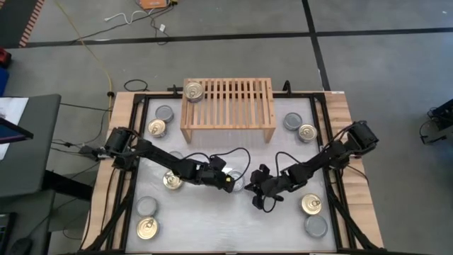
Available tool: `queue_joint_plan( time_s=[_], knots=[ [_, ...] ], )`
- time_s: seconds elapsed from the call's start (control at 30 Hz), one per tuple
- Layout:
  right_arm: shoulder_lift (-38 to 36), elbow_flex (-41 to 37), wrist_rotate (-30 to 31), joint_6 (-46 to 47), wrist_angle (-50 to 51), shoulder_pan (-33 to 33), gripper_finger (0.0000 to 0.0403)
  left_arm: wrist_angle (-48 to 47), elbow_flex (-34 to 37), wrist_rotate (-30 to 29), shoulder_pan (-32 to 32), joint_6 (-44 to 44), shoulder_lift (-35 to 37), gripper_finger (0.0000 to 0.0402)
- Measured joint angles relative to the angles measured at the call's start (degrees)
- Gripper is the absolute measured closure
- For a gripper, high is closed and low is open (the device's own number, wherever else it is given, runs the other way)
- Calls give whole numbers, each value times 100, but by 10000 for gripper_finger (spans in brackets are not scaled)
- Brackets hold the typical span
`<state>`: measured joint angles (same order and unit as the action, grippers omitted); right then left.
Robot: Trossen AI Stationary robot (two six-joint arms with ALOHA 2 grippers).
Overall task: Stack canned seafood by type on shelf
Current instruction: Put the green tuna can on the shelf
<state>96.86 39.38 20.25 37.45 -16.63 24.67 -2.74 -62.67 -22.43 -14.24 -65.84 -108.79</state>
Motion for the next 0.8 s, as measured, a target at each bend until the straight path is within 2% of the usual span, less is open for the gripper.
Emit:
queue_joint_plan(
  time_s=[0.33, 0.5, 0.8],
  knots=[
    [-64, 3, -92, 20, 158, 150, 381, 315, 11, 44, 158, 256, 1, 152],
    [-469, 3, -92, 237, 552, 146, 372, 685, 11, 274, 145, 471, 162, 152],
    [-1252, 4, -85, 643, 1074, -136, 371, 191, 9, 279, 110, -26, 641, 152]
  ],
)
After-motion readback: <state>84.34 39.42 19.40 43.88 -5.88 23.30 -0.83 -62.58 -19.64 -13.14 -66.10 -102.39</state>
